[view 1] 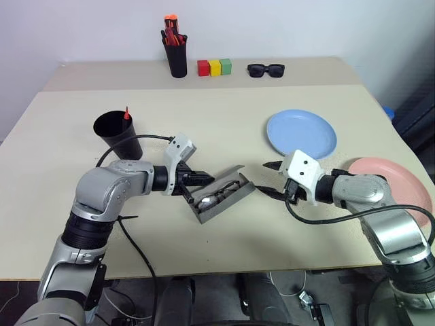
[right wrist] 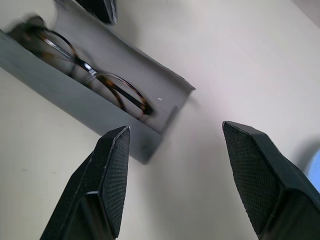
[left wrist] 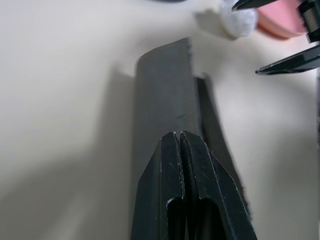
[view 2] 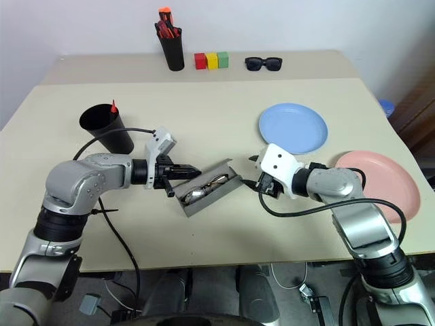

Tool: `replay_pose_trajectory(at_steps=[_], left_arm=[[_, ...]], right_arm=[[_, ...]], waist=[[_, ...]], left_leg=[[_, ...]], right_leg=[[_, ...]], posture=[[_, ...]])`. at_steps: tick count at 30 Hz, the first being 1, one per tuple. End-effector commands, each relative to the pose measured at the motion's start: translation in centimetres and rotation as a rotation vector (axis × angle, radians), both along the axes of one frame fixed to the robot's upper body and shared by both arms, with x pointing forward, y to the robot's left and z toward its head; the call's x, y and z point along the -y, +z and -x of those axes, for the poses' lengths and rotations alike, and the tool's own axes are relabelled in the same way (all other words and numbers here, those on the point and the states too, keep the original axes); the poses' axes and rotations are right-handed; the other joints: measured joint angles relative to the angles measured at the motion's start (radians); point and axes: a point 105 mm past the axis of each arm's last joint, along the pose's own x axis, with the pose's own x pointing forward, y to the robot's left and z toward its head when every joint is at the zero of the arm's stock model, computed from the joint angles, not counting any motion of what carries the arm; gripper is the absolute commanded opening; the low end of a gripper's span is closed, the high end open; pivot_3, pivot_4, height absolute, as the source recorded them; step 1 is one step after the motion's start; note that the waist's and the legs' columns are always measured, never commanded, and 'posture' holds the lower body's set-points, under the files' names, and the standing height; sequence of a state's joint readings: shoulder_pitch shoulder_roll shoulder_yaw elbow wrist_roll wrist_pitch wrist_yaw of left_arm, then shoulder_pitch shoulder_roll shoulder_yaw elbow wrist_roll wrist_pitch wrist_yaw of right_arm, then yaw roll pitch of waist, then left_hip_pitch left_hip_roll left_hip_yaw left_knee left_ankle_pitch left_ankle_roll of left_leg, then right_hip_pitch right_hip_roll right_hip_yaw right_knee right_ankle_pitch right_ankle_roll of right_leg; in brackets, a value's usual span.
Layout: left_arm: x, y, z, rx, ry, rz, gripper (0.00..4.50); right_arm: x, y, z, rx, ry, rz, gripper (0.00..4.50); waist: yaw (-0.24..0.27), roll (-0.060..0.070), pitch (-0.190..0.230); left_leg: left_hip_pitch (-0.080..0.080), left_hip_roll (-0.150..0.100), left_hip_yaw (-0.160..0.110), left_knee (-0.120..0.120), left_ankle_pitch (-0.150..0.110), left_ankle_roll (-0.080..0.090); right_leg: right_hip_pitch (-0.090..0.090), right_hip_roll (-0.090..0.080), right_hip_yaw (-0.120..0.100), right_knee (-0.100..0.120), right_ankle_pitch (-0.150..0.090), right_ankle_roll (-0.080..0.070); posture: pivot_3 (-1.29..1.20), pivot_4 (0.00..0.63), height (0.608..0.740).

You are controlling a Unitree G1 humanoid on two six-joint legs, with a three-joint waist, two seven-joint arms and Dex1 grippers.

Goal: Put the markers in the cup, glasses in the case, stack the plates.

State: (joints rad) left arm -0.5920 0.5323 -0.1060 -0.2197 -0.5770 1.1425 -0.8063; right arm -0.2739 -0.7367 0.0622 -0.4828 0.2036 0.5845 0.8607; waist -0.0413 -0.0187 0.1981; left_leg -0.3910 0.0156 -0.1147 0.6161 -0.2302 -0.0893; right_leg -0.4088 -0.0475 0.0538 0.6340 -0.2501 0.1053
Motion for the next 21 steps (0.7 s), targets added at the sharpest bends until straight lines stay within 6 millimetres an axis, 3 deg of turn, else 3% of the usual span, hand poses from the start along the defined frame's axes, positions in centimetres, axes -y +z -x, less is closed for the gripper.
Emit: replay_pose_trajectory(at_steps=[1, 10, 13, 15, 21], left_arm=[[0.9, 1.2, 1.3, 0.028, -0.092, 0.038, 0.06], [1.4, -1.6, 2.3, -0.009, -0.15, -0.059, 0.06], [1.8, -0.1, 1.6, 0.043, -0.124, 0.035, 0.06], [1.4, 1.4, 0.1, 0.079, -0.04, 0.114, 0.06], [-2.3, 3.7, -4.6, 0.147, 0.29, 0.153, 0.06]], right_arm=[[0.4, 0.9, 0.1, 0.033, -0.011, -0.02, 2.97], [1.1, 1.2, -0.3, 0.041, -0.035, -0.037, 2.97], [1.2, 1.2, -0.2, 0.041, -0.036, -0.039, 2.97], [1.1, 1.1, -0.1, 0.036, -0.032, -0.039, 2.97], [0.7, 1.0, 0.1, 0.033, -0.016, -0.045, 2.97]], waist=[[-0.001, 0.0, 0.0], [-0.001, 0.0, 0.0], [0.0, 0.0, 0.0], [0.001, 0.0, 0.0], [-0.003, 0.0, 0.0]], left_leg=[[0.0, 0.0, 0.0, 0.0, 0.0, 0.0], [0.0, 0.0, 0.0, 0.0, 0.0, 0.0], [0.0, 0.0, 0.0, 0.0, 0.0, 0.0], [0.0, 0.0, 0.0, 0.0, 0.0, 0.0], [0.0, 0.0, 0.0, 0.001, 0.0, 0.0]], right_leg=[[0.0, 0.0, 0.0, 0.0, 0.0, 0.0], [0.0, 0.0, 0.0, 0.0, 0.0, 0.0], [0.0, 0.0, 0.0, 0.0, 0.0, 0.0], [0.0, 0.0, 0.0, 0.0, 0.0, 0.0], [0.0, 0.0, 0.0, 0.0, 0.0, 0.0]], posture=[[0.0, 0.15, 0.74], [0.0, 0.15, 0.74], [0.0, 0.15, 0.74], [0.0, 0.15, 0.74], [0.0, 0.15, 0.74]])
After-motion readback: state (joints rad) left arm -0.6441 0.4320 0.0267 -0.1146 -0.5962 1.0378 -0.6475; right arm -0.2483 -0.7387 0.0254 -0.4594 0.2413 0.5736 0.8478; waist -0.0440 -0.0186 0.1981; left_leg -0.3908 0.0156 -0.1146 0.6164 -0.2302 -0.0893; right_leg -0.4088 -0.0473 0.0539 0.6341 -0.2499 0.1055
